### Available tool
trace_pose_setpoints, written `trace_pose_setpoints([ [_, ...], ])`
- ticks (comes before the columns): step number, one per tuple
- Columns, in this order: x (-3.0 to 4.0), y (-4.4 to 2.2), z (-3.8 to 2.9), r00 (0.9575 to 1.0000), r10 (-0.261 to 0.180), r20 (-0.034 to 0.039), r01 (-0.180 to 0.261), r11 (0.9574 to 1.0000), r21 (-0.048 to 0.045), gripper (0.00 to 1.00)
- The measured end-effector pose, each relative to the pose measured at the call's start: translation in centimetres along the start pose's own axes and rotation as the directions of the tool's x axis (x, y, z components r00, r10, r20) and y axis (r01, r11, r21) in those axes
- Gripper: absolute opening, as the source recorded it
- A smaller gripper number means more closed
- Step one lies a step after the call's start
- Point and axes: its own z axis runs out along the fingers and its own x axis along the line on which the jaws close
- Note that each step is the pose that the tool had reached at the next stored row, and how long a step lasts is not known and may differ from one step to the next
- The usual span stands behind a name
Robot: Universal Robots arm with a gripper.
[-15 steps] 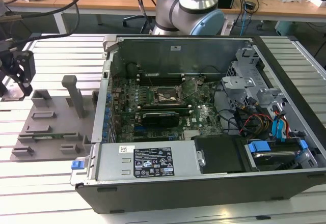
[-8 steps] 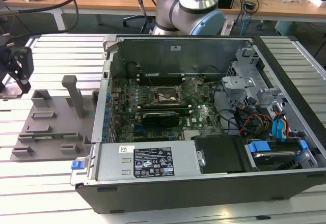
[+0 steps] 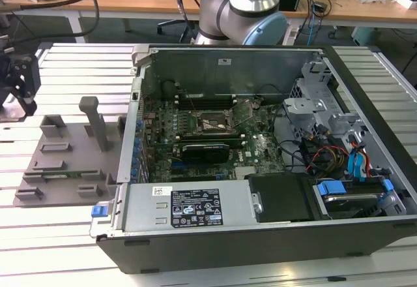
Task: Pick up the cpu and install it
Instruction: 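Pick up the cpu and move it towards the insertion slot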
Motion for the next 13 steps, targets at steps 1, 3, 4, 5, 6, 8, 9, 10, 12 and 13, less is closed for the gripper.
trace_pose_setpoints([
  [1, 0.00, -0.01, -0.11, 1.0000, 0.000, -0.0001, 0.000, 1.0000, 0.0000, 0.55],
  [3, -0.01, -0.03, -0.43, 1.0000, 0.000, 0.0000, 0.000, 1.0000, 0.0000, 0.55],
  [4, -0.01, -0.03, -0.52, 1.0000, 0.000, -0.0001, 0.000, 1.0000, 0.0001, 0.55],
  [5, -0.02, -0.05, -0.71, 1.0000, 0.000, -0.0001, 0.000, 1.0000, 0.0002, 0.55],
  [6, -0.02, -0.06, -0.87, 1.0000, 0.000, -0.0001, 0.000, 1.0000, 0.0003, 0.55],
  [8, -0.03, -0.07, -1.06, 1.0000, 0.000, 0.0000, 0.000, 1.0000, 0.0002, 0.55],
  [9, -0.03, -0.08, -1.21, 1.0000, 0.000, 0.0000, 0.000, 1.0000, 0.0003, 0.55],
  [10, -0.03, -0.09, -1.31, 1.0000, 0.000, -0.0001, 0.000, 1.0000, 0.0003, 0.55],
  [12, -0.04, -0.11, -1.57, 1.0000, 0.000, -0.0001, 0.000, 1.0000, 0.0003, 0.55],
  [13, -0.04, -0.11, -1.66, 1.0000, 0.000, -0.0001, 0.000, 1.0000, 0.0003, 0.55],
])
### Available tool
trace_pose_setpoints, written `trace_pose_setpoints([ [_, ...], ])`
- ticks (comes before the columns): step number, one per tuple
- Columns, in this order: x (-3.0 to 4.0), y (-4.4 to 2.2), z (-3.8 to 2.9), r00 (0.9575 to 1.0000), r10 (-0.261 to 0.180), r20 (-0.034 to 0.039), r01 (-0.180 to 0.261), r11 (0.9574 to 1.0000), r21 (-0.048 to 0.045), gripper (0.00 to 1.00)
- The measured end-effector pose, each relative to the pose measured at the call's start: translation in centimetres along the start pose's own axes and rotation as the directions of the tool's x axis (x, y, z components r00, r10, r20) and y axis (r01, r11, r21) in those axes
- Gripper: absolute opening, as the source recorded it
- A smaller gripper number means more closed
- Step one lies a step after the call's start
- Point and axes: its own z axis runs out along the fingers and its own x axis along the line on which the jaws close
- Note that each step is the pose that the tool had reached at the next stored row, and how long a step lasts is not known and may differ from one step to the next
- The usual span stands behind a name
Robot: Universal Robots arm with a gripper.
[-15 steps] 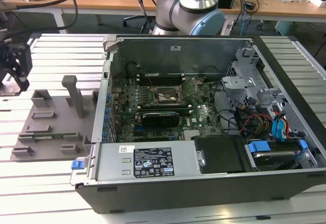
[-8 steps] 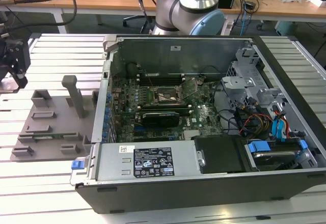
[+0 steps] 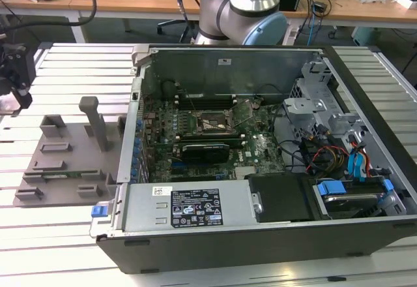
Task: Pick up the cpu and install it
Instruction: 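Pick up the cpu and move it towards the insertion slot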
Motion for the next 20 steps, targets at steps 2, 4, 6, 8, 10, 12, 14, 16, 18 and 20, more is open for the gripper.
trace_pose_setpoints([
  [2, 0.00, -0.01, -0.17, 1.0000, 0.000, 0.0001, 0.000, 1.0000, 0.0000, 0.55],
  [4, -0.01, -0.02, -0.36, 1.0000, 0.000, 0.0000, 0.000, 1.0000, 0.0000, 0.55],
  [6, -0.01, -0.04, -0.55, 1.0000, 0.000, 0.0000, 0.000, 1.0000, 0.0000, 0.55],
  [8, -0.02, -0.05, -0.81, 1.0000, 0.000, 0.0000, 0.000, 1.0000, 0.0000, 0.55],
  [10, -0.02, -0.07, -0.99, 1.0000, 0.000, 0.0000, 0.000, 1.0000, 0.0000, 0.55],
  [12, -0.03, -0.10, -1.46, 1.0000, 0.000, 0.0000, 0.000, 1.0000, 0.0000, 0.55],
  [14, -0.04, -0.12, -1.77, 1.0000, 0.000, 0.0000, 0.000, 1.0000, 0.0000, 0.55],
  [16, -0.05, -0.16, -2.29, 1.0000, 0.000, -0.0001, 0.000, 1.0000, 0.0000, 0.55],
  [18, -0.06, -0.19, -2.71, 1.0000, 0.000, 0.0000, 0.000, 1.0000, 0.0000, 0.55],
  [20, -0.08, -0.25, -3.66, 1.0000, 0.000, 0.0000, 0.000, 1.0000, 0.0000, 0.55],
])
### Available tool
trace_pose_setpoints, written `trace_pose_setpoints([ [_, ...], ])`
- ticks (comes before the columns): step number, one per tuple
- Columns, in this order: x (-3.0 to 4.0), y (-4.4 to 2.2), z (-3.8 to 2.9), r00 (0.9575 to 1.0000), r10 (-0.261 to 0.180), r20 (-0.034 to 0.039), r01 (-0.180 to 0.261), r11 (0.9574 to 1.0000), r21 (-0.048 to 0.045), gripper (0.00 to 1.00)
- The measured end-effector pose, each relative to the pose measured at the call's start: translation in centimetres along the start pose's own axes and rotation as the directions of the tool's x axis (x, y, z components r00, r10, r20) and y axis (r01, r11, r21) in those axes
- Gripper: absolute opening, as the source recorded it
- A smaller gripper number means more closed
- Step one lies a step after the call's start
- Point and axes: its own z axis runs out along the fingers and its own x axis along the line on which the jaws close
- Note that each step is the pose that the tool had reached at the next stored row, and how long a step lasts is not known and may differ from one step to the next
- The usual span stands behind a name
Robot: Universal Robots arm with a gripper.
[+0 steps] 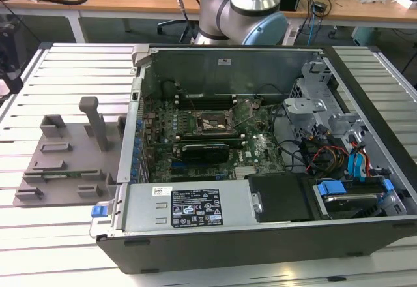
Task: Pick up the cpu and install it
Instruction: 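Pick up the cpu and move it towards the insertion slot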
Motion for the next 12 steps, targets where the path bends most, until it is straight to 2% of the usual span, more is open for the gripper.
trace_pose_setpoints([
  [2, -0.02, -0.05, -0.71, 1.0000, 0.000, 0.0001, 0.000, 1.0000, 0.0000, 0.55],
  [4, -0.02, -0.06, -0.90, 1.0000, 0.000, 0.0000, 0.000, 1.0000, -0.0005, 0.55],
  [5, -0.02, -0.07, -0.90, 1.0000, 0.000, 0.0004, 0.000, 1.0000, -0.0068, 0.55],
  [7, -0.02, -0.06, -0.91, 1.0000, 0.001, 0.0007, -0.001, 0.9993, -0.0363, 0.55],
  [8, -0.02, -0.07, -0.91, 1.0000, 0.001, 0.0009, -0.001, 0.9989, -0.0466, 0.55],
  [12, -0.02, -0.07, -0.98, 1.0000, 0.001, 0.0009, -0.001, 0.9989, -0.0477, 0.55],
])
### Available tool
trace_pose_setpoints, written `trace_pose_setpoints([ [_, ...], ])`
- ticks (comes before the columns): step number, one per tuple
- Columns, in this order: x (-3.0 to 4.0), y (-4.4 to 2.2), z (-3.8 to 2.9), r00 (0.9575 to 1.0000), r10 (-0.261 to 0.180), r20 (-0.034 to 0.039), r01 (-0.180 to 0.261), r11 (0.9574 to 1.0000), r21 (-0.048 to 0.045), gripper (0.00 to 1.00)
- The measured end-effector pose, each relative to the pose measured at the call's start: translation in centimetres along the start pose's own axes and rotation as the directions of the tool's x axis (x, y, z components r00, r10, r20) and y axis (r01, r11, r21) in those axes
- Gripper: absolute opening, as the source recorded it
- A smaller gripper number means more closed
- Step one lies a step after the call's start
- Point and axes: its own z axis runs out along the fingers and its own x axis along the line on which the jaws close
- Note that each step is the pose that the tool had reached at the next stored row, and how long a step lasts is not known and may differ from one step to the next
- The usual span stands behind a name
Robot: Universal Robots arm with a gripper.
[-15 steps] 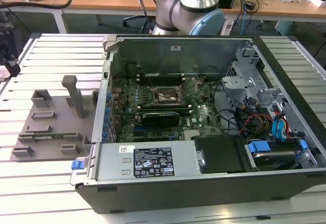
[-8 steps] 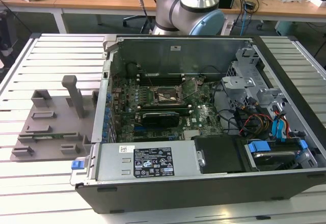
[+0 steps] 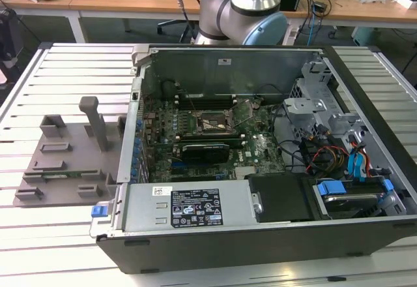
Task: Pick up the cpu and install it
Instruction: 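Pick up the cpu and move it towards the insertion slot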
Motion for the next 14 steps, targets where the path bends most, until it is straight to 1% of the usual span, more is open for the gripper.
trace_pose_setpoints([
  [3, -0.05, 0.00, -0.02, 1.0000, 0.000, -0.0001, 0.000, 1.0000, 0.0000, 0.55],
  [5, -0.22, -0.01, 0.00, 1.0000, 0.000, -0.0001, 0.000, 1.0000, -0.0001, 0.55],
  [14, -2.34, -0.04, 0.04, 1.0000, 0.000, 0.0000, 0.000, 1.0000, 0.0002, 0.55],
])
